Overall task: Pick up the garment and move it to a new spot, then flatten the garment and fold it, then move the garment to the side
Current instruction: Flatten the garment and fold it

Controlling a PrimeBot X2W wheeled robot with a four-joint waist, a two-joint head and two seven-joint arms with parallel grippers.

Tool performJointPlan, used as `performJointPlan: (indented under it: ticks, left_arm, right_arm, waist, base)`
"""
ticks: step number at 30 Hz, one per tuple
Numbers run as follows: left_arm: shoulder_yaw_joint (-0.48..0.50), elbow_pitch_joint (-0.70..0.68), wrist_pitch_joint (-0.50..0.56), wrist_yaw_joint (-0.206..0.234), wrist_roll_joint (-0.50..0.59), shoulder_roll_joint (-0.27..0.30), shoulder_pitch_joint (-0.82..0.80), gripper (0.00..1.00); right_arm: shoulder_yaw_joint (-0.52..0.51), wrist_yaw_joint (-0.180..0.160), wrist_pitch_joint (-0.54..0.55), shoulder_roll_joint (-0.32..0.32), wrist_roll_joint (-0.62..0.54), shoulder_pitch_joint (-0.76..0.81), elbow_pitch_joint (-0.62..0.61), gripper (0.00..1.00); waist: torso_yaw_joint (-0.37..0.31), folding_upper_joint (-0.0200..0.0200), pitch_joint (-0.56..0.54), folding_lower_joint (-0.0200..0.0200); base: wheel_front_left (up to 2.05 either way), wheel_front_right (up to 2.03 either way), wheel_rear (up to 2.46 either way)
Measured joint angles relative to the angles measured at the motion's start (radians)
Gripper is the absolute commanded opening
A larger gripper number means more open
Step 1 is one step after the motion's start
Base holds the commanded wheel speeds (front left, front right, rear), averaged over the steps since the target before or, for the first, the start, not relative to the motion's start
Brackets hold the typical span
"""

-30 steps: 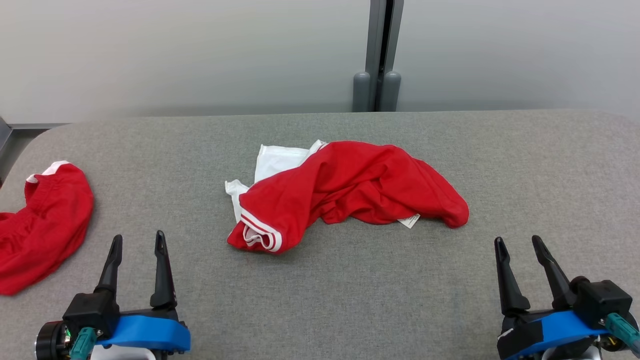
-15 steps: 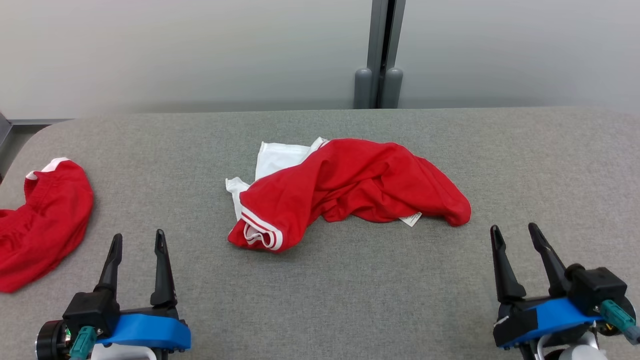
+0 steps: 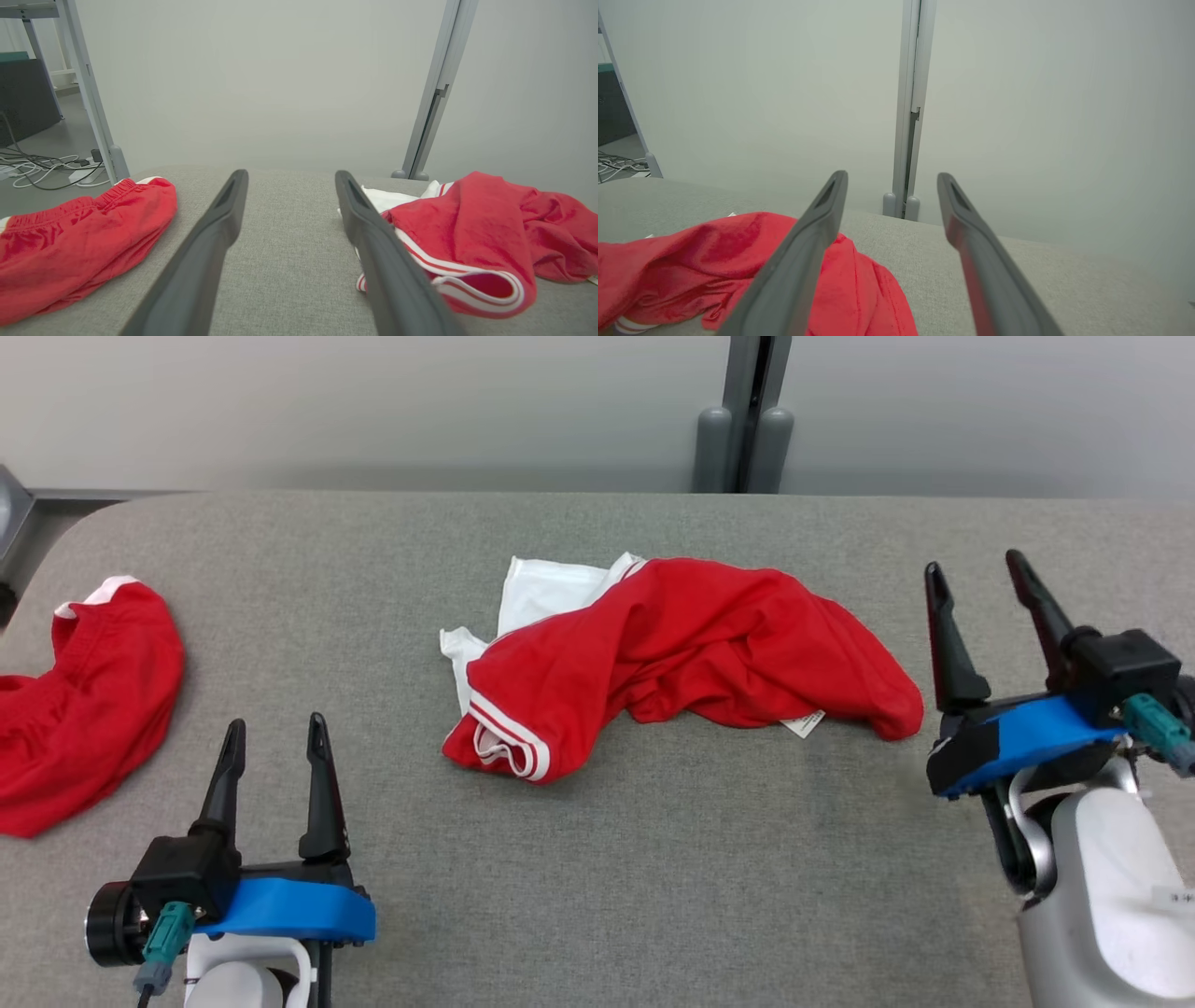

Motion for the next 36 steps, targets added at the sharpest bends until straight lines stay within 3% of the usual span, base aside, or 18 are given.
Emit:
performJointPlan:
  ticks: [13,27,28,29,36]
  left_arm:
    - [0.006,0.019,0.0,-0.026,0.021,-0.038,-0.054,1.0]
    - [0.019,0.045,0.0,-0.044,0.046,-0.06,-0.069,1.0]
    - [0.02,0.046,0.0,-0.046,0.049,-0.061,-0.069,1.0]
    - [0.02,0.047,0.0,-0.05,0.052,-0.062,-0.07,1.0]
    - [0.03,0.055,0.0,-0.053,0.061,-0.068,-0.069,1.0]
  right_arm:
    - [-0.089,0.0,0.03,-0.038,-0.068,-0.089,0.363,1.0]
    - [-0.089,0.0,-0.086,-0.012,-0.112,-0.13,0.668,1.0]
    - [-0.085,-0.001,-0.092,-0.009,-0.112,-0.139,0.682,0.41]
    - [-0.082,-0.001,-0.095,-0.007,-0.11,-0.147,0.698,0.01]
    - [-0.068,0.0,-0.137,0.01,-0.081,-0.185,0.75,0.0]
  waist:
    - [0.073,0.0,0.079,0.0001]
    - [0.086,0.0,0.091,0.0001]
    - [0.085,0.0,0.09,0.0]
    - [0.084,0.0,0.089,0.0001]
    - [0.072,0.0,0.071,0.0001]
  base:
    - [0.0,0.0,0.0]
    - [0.0,0.0,0.0]
    - [0.0,0.0,0.0]
    - [0.0,0.0,0.0]
    - [0.0,0.0,0.0]
